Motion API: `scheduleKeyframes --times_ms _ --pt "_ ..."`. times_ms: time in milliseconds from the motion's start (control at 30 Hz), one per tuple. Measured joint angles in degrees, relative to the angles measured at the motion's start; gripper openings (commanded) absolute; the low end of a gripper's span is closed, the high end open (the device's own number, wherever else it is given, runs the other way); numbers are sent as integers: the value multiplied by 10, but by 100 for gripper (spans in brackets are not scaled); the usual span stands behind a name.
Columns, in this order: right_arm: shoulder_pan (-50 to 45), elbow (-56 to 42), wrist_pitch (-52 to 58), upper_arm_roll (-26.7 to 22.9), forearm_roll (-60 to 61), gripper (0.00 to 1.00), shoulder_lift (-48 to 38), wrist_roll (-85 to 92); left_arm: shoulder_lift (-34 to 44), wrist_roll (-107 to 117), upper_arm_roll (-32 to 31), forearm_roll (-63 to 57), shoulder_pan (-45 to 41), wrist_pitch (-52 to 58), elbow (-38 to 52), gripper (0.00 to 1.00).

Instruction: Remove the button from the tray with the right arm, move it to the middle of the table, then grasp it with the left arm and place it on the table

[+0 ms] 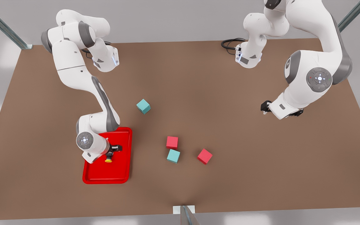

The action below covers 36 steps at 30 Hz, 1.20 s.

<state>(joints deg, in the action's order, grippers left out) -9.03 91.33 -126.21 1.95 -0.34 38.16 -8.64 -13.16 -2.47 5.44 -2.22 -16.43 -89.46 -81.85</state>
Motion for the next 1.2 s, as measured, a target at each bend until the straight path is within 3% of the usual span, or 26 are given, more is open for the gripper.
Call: scheduleKeyframes --times_ms 333,1133,1167,1200 --pt "12 45 -102 -2 -6 100 18 0 -15 -1 0 0 -3 0 0 100" --pt "14 67 -123 -7 -6 100 37 -8 -24 -3 0 1 -1 -1 0 100" --pt "14 67 -123 -7 -6 90 37 -8 -24 -3 0 1 -1 -1 0 100" --pt "13 67 -123 -7 -6 71 37 -8 -24 -3 0 1 -2 -1 0 100"
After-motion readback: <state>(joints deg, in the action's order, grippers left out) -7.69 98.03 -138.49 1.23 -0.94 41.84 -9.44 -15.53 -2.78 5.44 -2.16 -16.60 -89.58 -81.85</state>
